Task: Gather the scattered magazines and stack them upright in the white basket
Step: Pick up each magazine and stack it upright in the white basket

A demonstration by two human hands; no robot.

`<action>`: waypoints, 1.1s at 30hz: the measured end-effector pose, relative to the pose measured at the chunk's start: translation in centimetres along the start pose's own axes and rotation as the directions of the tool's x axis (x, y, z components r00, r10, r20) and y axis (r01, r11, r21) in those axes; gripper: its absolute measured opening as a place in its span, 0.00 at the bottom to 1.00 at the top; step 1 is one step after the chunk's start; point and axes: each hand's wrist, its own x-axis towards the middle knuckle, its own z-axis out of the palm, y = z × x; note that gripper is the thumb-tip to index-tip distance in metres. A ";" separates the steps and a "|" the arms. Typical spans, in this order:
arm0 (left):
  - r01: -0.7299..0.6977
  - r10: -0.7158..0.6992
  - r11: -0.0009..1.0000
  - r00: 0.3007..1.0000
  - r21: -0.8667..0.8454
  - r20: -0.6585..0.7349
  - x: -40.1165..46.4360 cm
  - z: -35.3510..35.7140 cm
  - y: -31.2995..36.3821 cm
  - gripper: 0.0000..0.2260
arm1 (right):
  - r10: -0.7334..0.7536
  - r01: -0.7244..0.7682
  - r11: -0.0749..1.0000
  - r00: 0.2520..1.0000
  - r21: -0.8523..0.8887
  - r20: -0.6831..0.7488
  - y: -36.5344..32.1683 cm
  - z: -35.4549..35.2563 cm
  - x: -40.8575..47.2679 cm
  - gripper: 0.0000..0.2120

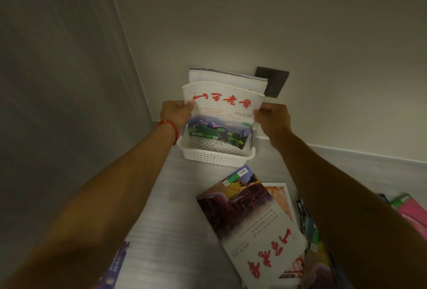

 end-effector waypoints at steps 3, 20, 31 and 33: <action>0.019 -0.019 1.000 1.000 0.009 -0.021 0.6 0.4 -0.7 0.19 | -0.006 0.006 1.000 1.000 -0.022 0.010 0.4 0.3 0.3 0.05; 0.103 -0.105 0.994 0.993 -0.038 -0.051 -0.5 3.3 -0.6 0.29 | 0.092 0.062 0.897 0.942 -0.437 0.323 13.4 -12.4 -9.1 0.09; -0.560 0.308 0.750 0.767 0.352 0.564 -21.6 14.5 -9.0 0.14 | 0.268 -0.225 0.799 0.963 -0.557 -0.005 25.0 -23.4 -17.0 0.08; -0.654 0.174 0.648 0.627 0.391 0.760 -25.4 17.1 -10.1 0.19 | 0.293 -0.256 0.762 0.956 -0.595 -0.036 27.3 -25.9 -17.6 0.02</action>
